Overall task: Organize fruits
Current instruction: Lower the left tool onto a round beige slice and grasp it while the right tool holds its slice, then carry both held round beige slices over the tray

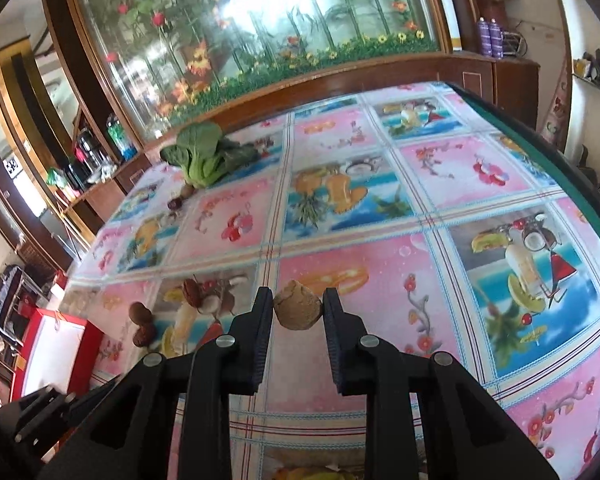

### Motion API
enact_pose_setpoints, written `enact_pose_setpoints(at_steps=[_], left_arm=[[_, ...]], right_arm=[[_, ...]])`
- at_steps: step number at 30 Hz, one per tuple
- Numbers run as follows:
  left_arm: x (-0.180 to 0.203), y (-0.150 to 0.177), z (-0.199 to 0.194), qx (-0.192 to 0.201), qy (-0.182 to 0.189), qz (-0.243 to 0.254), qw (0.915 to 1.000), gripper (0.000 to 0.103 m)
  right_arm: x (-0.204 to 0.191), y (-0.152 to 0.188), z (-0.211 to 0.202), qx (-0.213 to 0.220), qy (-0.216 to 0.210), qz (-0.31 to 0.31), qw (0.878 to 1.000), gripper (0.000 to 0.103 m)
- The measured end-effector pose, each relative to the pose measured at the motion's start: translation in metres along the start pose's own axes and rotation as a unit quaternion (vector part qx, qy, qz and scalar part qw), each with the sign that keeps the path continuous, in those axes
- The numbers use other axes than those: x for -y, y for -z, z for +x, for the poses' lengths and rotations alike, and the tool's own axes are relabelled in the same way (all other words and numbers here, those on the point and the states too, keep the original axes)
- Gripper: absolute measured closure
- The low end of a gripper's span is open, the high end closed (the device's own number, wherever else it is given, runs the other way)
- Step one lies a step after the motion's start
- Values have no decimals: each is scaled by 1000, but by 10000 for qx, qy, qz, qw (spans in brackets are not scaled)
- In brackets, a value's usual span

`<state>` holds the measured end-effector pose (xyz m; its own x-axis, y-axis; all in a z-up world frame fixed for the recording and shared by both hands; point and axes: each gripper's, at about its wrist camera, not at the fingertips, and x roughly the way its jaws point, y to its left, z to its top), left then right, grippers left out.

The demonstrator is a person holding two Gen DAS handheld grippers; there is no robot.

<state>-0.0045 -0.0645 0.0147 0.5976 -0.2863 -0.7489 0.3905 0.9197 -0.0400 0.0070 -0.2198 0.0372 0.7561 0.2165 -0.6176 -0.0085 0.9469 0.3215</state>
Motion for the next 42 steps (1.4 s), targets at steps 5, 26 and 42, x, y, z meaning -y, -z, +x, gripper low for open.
enact_pose_setpoints(at_steps=[5,26,42], left_arm=[[8,13,-49,498,-116,96,9986,74],[-33,86,-239,2413,-1010,-184,9650,74],[-145,148,-268,2350,-2300,-1085,9381,74]], right_arm=[[-1,-2,-7,218,-41,40,9997,79],[-75,40,-37,632,-523,-186,9965,79],[-243,102,-53,-137,-2326,-1650,9584,79]])
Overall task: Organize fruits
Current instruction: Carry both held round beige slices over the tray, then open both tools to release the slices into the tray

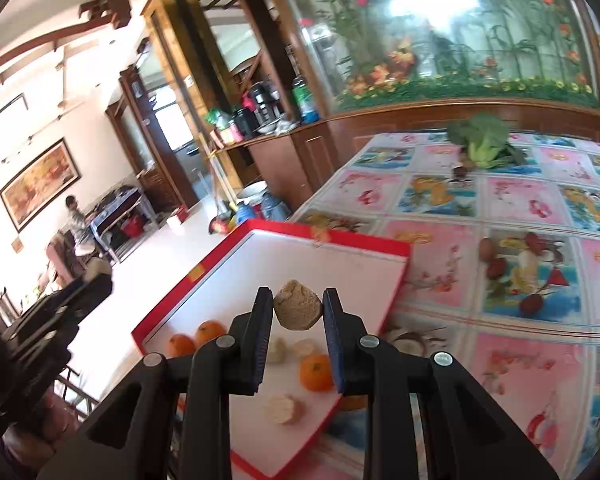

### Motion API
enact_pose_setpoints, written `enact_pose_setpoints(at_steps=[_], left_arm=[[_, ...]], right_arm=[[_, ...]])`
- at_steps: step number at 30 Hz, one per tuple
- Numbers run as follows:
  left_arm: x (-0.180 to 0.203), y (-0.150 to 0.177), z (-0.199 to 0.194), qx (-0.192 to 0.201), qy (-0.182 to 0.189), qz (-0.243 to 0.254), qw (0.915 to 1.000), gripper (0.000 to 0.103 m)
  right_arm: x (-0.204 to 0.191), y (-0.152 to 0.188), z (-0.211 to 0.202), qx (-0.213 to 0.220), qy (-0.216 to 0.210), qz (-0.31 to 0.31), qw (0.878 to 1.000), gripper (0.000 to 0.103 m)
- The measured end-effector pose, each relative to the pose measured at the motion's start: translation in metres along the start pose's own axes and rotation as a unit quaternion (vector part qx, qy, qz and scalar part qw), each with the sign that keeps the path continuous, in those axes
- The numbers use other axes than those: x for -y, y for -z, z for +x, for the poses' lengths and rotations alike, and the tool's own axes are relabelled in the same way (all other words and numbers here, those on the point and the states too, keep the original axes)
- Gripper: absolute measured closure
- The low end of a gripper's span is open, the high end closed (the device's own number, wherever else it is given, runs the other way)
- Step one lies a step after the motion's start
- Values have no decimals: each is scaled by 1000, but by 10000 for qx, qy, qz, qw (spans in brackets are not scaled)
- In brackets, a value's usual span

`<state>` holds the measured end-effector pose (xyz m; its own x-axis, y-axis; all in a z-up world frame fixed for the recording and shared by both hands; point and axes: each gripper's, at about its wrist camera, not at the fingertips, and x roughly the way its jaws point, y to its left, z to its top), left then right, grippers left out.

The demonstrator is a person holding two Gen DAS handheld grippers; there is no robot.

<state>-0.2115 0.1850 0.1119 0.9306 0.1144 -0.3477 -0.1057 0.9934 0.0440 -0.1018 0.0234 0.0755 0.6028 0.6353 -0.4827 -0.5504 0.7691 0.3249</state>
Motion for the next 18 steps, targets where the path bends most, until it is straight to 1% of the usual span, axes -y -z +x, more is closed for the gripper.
enact_pose_setpoints(at_steps=[2,4,6,7,9,12,18], left_arm=[[-21,10,5,-105,-202,-24,9997,74],[-37,20,12,-293,-333,-52,9990,74],[-48,27,17,-429,-391,-152,9982,74],[-54,32,22,-551,-324,-247,9977,74],[-55,38,22,-626,-315,-292,9971,74],[-51,47,27,-717,-254,-185,9969,74],[-36,60,41,-1022,16,-55,9947,74]], right_arm=[[-8,6,11,-142,-112,-56,9998,79],[-12,11,21,-266,-136,-119,9995,79],[-16,18,29,-401,-195,-164,9989,79],[-18,22,33,-464,-224,-191,9985,79],[-24,30,34,-538,-254,-262,9979,79],[-30,40,41,-641,-270,-433,9966,79],[-29,49,55,-894,-384,-396,9945,79]])
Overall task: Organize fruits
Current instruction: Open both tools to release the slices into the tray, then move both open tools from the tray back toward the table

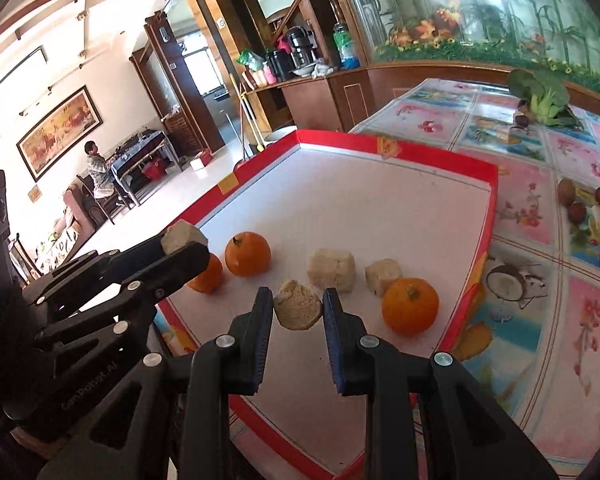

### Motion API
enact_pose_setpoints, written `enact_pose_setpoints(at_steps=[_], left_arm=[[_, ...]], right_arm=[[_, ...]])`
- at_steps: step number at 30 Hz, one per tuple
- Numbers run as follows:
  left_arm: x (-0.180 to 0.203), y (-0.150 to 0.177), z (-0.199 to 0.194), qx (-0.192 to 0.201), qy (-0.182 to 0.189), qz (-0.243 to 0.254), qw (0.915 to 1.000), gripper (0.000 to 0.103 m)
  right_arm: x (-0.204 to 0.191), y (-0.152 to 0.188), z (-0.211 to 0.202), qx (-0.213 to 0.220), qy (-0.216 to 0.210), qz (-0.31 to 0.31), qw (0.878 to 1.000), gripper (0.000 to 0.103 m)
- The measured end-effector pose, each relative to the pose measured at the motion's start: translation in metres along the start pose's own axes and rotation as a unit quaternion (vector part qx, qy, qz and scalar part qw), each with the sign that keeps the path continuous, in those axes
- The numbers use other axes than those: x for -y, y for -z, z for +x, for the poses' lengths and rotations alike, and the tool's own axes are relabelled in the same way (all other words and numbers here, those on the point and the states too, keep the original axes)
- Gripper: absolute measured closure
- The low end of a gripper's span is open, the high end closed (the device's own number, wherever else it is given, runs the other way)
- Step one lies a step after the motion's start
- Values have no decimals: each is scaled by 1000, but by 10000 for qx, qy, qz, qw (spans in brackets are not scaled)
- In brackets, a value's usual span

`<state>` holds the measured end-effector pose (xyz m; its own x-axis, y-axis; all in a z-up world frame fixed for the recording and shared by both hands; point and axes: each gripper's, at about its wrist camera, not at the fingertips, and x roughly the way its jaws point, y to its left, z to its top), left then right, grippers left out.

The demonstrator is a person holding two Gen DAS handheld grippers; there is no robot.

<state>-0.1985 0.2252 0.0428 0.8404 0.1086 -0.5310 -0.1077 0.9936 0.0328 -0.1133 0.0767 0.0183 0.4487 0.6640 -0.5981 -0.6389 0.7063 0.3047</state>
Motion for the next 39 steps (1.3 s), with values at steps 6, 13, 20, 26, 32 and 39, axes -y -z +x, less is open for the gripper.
enact_pose_setpoints(at_steps=[6,13,20,26,32,39], left_arm=[[6,4,16,-273,-71,41,9996,74],[7,8,26,-506,-152,-31,9986,74],[9,9,26,-543,-233,-47,9982,74],[14,9,27,-559,-308,27,9980,74],[22,10,27,-565,-484,208,9970,71],[14,8,23,-417,-922,109,9948,35]], right_arm=[[-3,3,2,-99,-69,5,9999,79],[-2,3,1,-72,-40,47,10000,79],[1,3,4,-174,15,139,9998,78],[3,3,5,-220,37,197,9996,77],[11,3,5,-259,-51,365,9990,76],[16,4,-1,-183,-151,532,9983,69]])
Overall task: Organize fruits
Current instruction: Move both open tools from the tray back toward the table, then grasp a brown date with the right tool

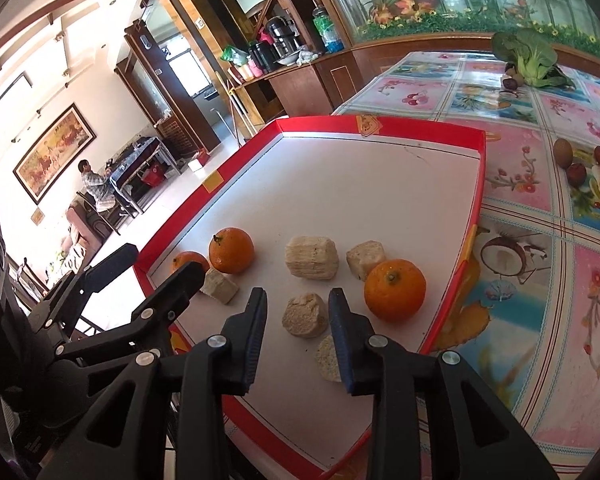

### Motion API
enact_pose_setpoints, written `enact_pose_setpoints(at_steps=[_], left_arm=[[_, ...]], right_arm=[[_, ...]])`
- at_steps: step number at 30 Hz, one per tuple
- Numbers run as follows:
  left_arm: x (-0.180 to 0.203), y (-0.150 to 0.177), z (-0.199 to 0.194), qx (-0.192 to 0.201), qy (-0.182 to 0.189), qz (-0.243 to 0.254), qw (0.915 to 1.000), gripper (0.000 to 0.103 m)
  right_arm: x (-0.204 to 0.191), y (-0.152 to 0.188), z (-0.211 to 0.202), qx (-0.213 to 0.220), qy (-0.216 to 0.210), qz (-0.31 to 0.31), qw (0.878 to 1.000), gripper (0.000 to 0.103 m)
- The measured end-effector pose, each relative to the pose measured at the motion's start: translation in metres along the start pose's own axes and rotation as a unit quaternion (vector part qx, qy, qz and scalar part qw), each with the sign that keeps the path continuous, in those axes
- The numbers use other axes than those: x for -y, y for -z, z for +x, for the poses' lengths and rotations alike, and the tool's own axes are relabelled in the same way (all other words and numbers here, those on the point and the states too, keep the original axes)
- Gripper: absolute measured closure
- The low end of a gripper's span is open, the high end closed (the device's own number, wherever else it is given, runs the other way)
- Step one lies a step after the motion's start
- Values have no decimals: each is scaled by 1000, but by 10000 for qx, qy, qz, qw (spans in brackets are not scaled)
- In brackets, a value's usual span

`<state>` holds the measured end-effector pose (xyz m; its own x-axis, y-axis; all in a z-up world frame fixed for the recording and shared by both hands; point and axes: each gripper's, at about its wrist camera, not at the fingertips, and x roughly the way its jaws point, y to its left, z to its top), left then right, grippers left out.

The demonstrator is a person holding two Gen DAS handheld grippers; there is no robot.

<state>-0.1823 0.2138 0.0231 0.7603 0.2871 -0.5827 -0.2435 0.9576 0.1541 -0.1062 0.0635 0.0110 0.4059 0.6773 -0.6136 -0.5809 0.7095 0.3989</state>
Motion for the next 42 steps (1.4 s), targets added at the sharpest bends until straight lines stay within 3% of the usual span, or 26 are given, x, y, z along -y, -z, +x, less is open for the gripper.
enact_pose_setpoints(at_steps=[2,6,10,32,36,42], left_arm=[[-4,1,0,25,-127,-95,9999,23],[-6,2,-2,106,-279,-65,9995,15],[-5,3,-4,127,-283,35,9995,10],[4,-2,-14,155,-296,234,9992,6],[10,-5,-16,165,-275,254,9992,6],[27,-14,-26,225,-18,317,9992,6]], right_arm=[[1,0,-3,62,-50,37,10000,66],[-2,2,-8,176,-96,17,9998,58],[-4,2,-10,222,-90,-23,9997,58],[22,4,-37,413,-187,333,9984,58],[44,1,-63,660,75,340,9972,58],[112,-12,-101,927,1116,672,9871,55]])
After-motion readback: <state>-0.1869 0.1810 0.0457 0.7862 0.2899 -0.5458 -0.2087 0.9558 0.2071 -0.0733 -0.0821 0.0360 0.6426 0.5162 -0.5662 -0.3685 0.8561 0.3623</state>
